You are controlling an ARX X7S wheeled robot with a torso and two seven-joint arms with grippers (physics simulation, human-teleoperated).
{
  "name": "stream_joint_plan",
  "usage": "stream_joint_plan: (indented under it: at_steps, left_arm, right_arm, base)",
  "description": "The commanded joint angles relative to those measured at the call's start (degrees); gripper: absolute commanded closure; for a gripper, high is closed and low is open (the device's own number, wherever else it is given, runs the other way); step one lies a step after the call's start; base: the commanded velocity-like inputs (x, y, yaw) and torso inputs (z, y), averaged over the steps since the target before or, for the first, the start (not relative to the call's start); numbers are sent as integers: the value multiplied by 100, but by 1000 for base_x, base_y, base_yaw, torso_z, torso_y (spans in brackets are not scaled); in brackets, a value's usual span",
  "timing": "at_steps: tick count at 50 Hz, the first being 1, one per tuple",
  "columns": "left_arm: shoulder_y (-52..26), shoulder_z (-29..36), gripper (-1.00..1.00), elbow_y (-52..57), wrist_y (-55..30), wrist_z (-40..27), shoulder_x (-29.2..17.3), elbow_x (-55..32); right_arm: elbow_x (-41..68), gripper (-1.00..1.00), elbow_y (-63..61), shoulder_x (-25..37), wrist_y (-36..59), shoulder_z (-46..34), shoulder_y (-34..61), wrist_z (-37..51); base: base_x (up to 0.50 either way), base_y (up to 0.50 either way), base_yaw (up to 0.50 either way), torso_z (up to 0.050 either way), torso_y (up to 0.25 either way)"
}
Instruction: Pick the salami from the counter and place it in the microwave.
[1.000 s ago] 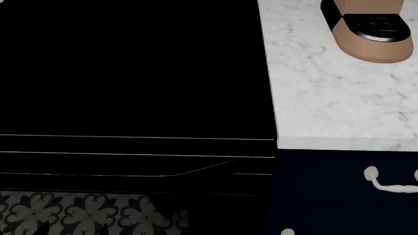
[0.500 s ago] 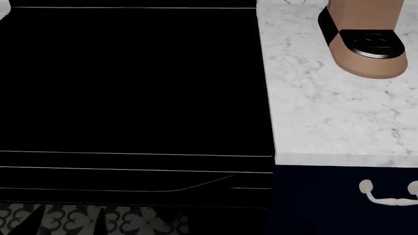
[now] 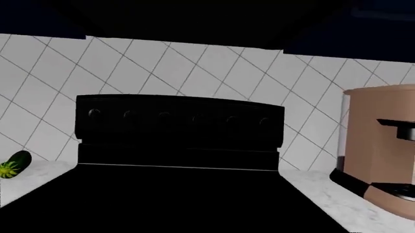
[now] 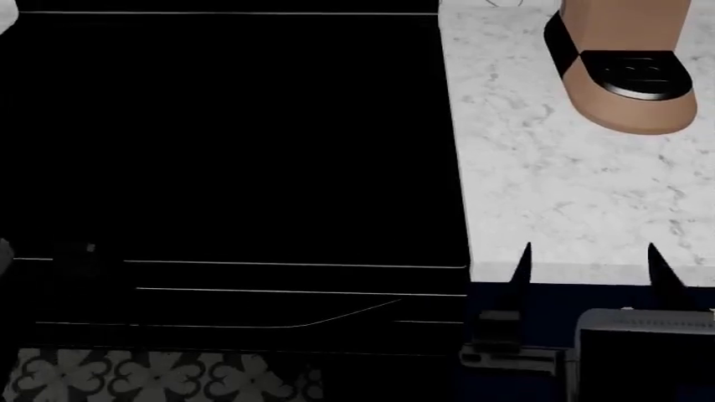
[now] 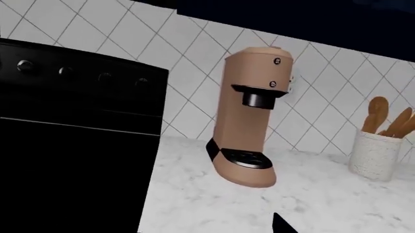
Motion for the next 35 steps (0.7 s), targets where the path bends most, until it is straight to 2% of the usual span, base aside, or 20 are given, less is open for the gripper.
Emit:
stream_joint_plan:
  at_steps: [1,10,15,17,35]
  left_arm:
    - [-1022,-156,-100,223,-1051,-47,-261,-449]
    - [-1164,-152,-100,281,-1255,-77,-293,-572]
    - [-1080,-163,-100,364,-1311,-125,-275,-625]
    - [-1025,-162,-100,414,-1264,-121,-259,-640]
    - [-848,-221,-100,385,-1105,-113,-270,-715]
  right_arm:
    - [389,-100,-516,414,1028,364,925,-154]
    - [500,-100,-655,602,1500,276,1561,-231]
    - [467,-100,-642,609,1432,210,1599,-235]
    - [415,-100,-620,631,1435,76,1613,-248]
    - [348,-100,-492,622,1317,-207,1581,-291]
  base:
    - [0,0,0,50,0]
    - [0,0,0,50,0]
    - [0,0,0,50,0]
    - [0,0,0,0,0]
    - [0,500,0,0,0]
